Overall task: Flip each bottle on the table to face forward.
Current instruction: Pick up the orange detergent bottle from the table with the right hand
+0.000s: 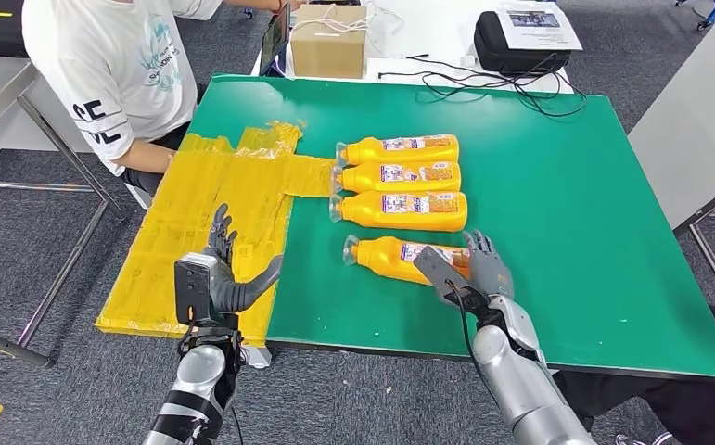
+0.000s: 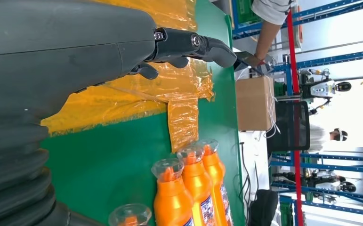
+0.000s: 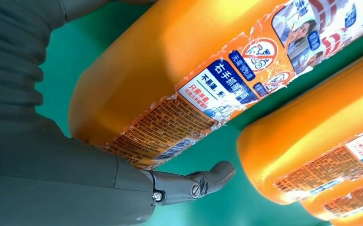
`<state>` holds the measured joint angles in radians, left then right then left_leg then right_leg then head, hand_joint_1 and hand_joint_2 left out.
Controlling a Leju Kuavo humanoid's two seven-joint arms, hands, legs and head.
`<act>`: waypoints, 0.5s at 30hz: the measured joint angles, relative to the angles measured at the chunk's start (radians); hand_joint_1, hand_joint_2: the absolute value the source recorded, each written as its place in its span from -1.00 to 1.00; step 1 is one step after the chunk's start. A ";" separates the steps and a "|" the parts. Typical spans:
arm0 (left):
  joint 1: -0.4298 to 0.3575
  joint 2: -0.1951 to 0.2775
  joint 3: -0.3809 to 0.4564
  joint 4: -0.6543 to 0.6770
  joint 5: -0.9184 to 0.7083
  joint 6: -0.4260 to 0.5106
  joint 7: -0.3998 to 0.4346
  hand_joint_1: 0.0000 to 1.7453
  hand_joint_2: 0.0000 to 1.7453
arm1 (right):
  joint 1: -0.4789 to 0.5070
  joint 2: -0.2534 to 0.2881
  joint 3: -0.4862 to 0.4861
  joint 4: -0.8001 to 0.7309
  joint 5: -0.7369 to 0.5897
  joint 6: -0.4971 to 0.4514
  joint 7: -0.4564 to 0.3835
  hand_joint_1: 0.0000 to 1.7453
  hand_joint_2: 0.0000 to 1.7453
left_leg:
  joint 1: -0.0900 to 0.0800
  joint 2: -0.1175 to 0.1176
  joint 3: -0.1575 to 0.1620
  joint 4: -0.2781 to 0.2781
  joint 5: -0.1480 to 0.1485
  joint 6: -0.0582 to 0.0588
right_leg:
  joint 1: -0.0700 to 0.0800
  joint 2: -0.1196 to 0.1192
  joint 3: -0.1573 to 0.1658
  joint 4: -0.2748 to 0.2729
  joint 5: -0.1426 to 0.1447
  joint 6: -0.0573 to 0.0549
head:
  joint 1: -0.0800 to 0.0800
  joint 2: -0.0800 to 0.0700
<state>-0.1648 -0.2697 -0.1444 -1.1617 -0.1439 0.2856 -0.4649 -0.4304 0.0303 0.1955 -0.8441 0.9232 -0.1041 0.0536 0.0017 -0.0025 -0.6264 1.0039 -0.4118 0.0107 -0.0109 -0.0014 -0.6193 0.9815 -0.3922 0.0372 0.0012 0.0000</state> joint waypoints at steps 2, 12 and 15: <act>-0.003 0.001 0.000 0.004 0.006 -0.006 0.000 -1.00 1.00 | -0.028 -0.005 0.003 0.030 -0.044 0.042 -0.015 1.00 1.00 | 0.000 0.002 0.002 0.000 0.000 0.000 | 0.000 0.000 0.001 0.000 0.000 0.000 | 0.000 0.000; -0.044 0.002 -0.001 0.049 0.040 -0.037 -0.009 -1.00 1.00 | -0.120 -0.048 0.003 0.144 -0.214 0.201 -0.091 1.00 1.00 | 0.000 0.003 0.012 0.000 -0.002 0.001 | 0.000 0.000 0.011 -0.001 0.000 0.000 | 0.000 0.000; -0.050 0.002 -0.001 0.058 0.040 -0.037 -0.009 -1.00 1.00 | -0.128 -0.054 0.003 0.157 -0.219 0.206 -0.093 1.00 1.00 | 0.000 0.003 0.013 0.000 -0.002 0.001 | 0.000 0.000 0.011 -0.001 0.000 0.000 | 0.000 0.000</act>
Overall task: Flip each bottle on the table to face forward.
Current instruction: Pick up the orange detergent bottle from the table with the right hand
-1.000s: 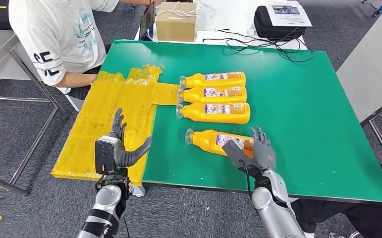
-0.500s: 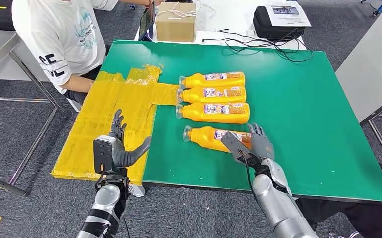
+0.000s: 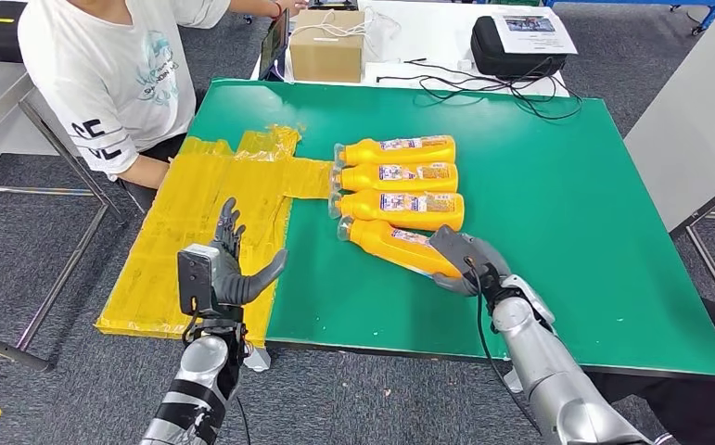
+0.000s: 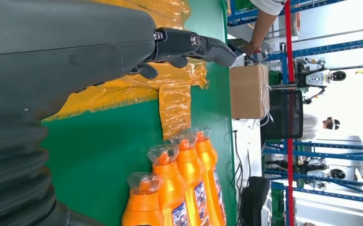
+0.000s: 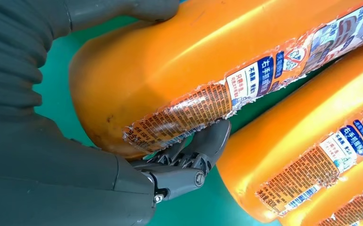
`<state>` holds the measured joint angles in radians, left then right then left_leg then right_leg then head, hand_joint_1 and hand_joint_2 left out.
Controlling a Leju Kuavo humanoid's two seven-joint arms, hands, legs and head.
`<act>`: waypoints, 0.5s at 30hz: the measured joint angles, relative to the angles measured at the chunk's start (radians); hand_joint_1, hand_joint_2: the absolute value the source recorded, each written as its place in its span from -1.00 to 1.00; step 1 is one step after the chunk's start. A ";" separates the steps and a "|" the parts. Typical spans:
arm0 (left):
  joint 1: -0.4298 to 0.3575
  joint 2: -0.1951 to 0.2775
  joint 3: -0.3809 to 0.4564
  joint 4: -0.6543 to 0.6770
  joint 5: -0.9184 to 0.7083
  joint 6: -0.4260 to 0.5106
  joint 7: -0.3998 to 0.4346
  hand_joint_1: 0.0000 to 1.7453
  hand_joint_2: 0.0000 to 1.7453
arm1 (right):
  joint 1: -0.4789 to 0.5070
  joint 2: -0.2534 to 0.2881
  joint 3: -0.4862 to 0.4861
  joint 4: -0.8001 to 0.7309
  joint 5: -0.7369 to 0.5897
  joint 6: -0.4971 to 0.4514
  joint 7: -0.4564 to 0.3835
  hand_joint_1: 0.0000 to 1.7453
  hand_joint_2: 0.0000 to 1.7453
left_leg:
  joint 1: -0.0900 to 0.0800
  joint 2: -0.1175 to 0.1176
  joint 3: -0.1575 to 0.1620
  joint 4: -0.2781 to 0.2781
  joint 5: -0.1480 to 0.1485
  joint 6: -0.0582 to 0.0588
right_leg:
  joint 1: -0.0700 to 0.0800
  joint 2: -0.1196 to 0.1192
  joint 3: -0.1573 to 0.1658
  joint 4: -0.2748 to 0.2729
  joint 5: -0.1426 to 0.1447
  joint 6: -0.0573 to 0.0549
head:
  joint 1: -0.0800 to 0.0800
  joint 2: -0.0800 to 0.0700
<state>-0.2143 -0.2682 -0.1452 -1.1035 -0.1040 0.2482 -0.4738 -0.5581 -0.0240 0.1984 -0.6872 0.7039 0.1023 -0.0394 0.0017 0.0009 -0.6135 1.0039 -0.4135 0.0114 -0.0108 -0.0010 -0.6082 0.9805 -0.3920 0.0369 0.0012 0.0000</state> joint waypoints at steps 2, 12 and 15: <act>-0.001 0.000 0.000 0.003 0.003 -0.004 0.000 -1.00 1.00 | -0.004 -0.003 0.000 0.005 -0.007 0.006 0.000 1.00 1.00 | 0.000 0.000 0.000 0.000 0.000 0.000 | 0.000 0.000 0.000 0.000 0.000 0.000 | 0.000 0.000; -0.066 0.006 -0.032 0.079 0.068 -0.066 0.000 -1.00 1.00 | -0.041 -0.090 0.041 0.058 -0.150 0.212 -0.034 1.00 1.00 | 0.000 -0.001 0.002 0.000 0.000 0.000 | 0.000 0.000 0.003 -0.001 0.000 0.000 | 0.000 0.000; -0.079 0.008 -0.043 0.096 0.072 -0.070 0.000 -1.00 1.00 | -0.048 -0.108 0.057 0.065 -0.162 0.227 -0.036 1.00 1.00 | 0.000 -0.002 0.002 0.000 0.000 0.001 | 0.000 0.000 0.004 -0.001 0.000 0.000 | 0.000 0.000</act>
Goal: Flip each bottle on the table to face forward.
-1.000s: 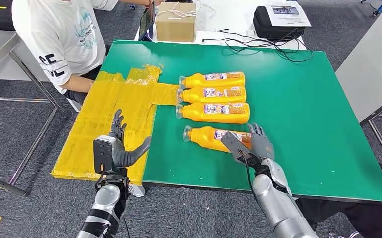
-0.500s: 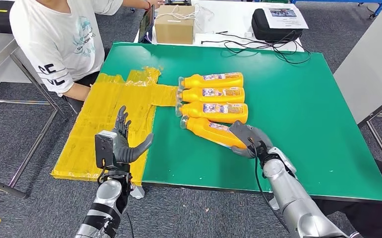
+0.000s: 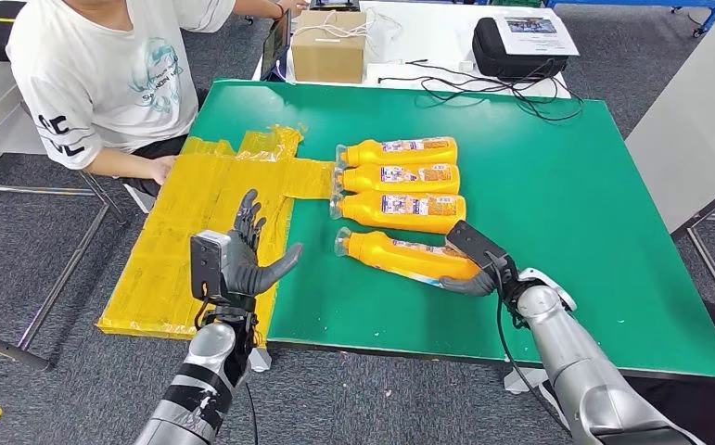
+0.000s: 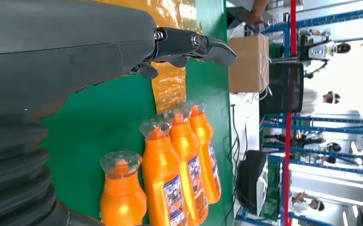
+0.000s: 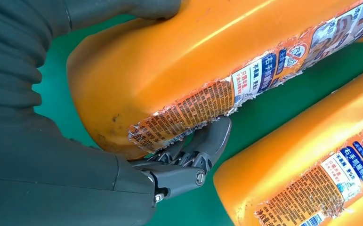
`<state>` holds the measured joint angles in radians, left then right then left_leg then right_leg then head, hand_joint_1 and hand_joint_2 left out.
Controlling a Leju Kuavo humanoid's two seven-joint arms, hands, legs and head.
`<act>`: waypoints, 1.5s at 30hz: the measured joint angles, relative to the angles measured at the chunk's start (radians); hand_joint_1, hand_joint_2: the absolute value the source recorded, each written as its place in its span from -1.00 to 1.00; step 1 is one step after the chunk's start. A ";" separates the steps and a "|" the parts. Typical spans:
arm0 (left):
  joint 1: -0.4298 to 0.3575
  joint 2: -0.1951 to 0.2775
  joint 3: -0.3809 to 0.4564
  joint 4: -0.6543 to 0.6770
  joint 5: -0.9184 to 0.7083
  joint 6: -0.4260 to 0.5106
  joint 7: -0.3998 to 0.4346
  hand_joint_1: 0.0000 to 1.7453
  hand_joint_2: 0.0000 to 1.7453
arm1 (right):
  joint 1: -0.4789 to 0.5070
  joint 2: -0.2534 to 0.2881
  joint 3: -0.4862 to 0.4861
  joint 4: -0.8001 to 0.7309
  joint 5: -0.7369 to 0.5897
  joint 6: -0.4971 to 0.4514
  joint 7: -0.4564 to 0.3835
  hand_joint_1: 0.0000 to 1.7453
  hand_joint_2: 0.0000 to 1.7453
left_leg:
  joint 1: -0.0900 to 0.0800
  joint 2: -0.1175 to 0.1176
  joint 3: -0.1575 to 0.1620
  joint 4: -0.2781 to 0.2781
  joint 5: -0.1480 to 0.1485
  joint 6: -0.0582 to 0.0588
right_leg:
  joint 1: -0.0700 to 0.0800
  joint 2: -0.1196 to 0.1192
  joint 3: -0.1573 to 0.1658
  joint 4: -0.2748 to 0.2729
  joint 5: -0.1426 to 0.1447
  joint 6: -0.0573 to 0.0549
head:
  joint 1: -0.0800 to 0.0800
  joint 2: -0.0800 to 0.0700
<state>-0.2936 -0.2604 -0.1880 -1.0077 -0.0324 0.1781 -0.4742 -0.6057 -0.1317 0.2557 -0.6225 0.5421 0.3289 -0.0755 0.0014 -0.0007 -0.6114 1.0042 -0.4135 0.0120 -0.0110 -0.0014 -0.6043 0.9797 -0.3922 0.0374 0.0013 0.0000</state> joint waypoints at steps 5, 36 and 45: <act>-0.010 0.001 -0.006 0.015 0.003 0.000 0.000 -1.00 1.00 | -0.004 -0.011 0.014 0.003 -0.013 -0.002 0.000 1.00 1.00 | 0.000 0.000 0.000 0.000 0.000 0.000 | 0.000 0.000 0.000 0.000 0.000 0.000 | 0.000 0.000; 0.008 0.032 0.015 -0.005 -0.031 -0.016 0.048 -1.00 1.00 | 0.248 0.308 0.053 -0.394 -0.103 -0.525 -0.143 1.00 1.00 | 0.000 -0.002 -0.012 0.000 0.000 -0.001 | 0.000 0.000 -0.011 0.002 -0.001 0.000 | 0.000 0.000; 0.004 0.034 0.011 0.007 0.166 -0.274 0.114 -1.00 1.00 | 0.228 0.331 0.079 -0.400 -0.091 -0.571 -0.190 1.00 1.00 | 0.000 -0.002 -0.012 0.000 0.000 -0.001 | 0.000 0.000 -0.011 0.002 -0.001 0.000 | 0.000 0.000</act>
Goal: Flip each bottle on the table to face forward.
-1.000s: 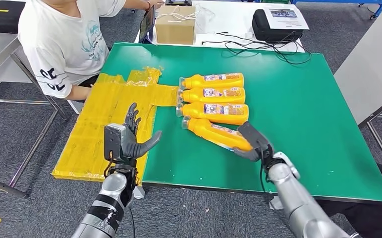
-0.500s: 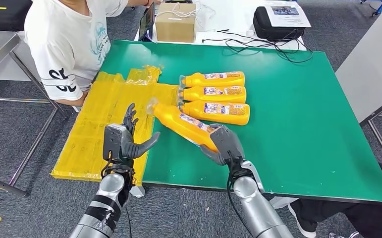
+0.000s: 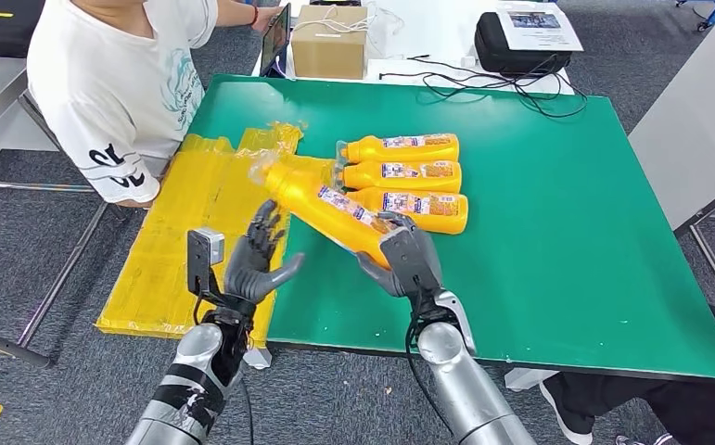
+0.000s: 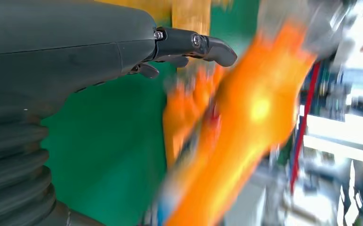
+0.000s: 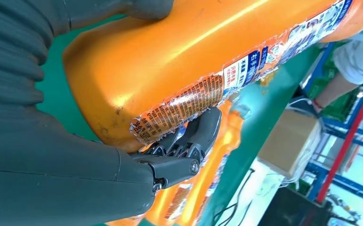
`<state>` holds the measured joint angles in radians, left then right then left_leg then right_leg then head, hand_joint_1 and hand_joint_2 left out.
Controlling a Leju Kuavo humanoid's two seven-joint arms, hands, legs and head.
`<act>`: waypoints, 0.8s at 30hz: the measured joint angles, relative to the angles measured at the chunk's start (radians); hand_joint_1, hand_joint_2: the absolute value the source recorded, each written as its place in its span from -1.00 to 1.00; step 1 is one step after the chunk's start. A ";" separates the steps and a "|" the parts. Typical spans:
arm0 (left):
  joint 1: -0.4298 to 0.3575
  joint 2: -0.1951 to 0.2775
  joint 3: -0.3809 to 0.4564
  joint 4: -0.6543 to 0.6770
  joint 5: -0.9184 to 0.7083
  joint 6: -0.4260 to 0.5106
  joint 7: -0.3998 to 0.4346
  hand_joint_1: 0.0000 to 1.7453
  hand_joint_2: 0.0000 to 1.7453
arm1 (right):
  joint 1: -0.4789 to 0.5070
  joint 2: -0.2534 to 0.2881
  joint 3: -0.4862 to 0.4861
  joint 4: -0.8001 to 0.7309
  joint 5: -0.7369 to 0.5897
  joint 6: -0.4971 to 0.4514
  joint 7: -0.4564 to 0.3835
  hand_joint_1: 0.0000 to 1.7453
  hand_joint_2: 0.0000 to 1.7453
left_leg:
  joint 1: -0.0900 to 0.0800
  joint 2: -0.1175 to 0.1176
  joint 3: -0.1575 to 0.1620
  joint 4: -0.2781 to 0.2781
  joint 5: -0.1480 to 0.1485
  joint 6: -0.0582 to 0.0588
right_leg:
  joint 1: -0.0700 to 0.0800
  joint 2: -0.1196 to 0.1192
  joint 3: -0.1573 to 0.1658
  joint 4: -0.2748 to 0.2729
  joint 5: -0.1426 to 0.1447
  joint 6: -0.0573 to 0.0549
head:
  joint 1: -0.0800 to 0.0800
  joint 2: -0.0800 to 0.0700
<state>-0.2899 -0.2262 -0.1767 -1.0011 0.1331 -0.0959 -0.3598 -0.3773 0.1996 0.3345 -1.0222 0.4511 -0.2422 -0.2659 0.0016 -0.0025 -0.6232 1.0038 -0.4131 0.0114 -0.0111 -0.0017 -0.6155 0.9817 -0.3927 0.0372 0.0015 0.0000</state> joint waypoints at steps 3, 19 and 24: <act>-0.006 0.000 -0.012 0.009 0.031 -0.040 0.013 -1.00 1.00 | -0.008 0.009 0.007 0.011 -0.009 0.000 -0.018 1.00 1.00 | 0.000 0.000 0.000 0.000 0.000 0.000 | 0.000 0.000 0.000 0.000 0.000 0.000 | 0.000 0.000; -0.015 0.000 -0.075 0.001 0.105 -0.057 0.045 -1.00 1.00 | 0.030 0.029 0.123 0.024 0.088 -0.030 -0.074 1.00 1.00 | 0.000 0.000 -0.001 0.000 0.000 0.000 | 0.000 0.000 -0.001 0.000 0.000 0.000 | 0.000 0.000; -0.013 -0.001 -0.086 -0.004 0.117 -0.027 0.042 -1.00 1.00 | 0.063 0.040 0.173 0.034 0.103 -0.020 -0.076 1.00 1.00 | 0.000 0.000 -0.001 0.000 0.000 0.000 | 0.000 0.000 -0.001 0.000 0.000 0.000 | 0.000 0.000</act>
<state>-0.3030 -0.2269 -0.2630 -1.0049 0.2497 -0.1234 -0.3179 -0.3145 0.2395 0.5076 -0.9877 0.5537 -0.2624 -0.3417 0.0016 -0.0026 -0.6241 1.0037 -0.4133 0.0113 -0.0109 -0.0016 -0.6170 0.9817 -0.3930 0.0370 0.0014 0.0000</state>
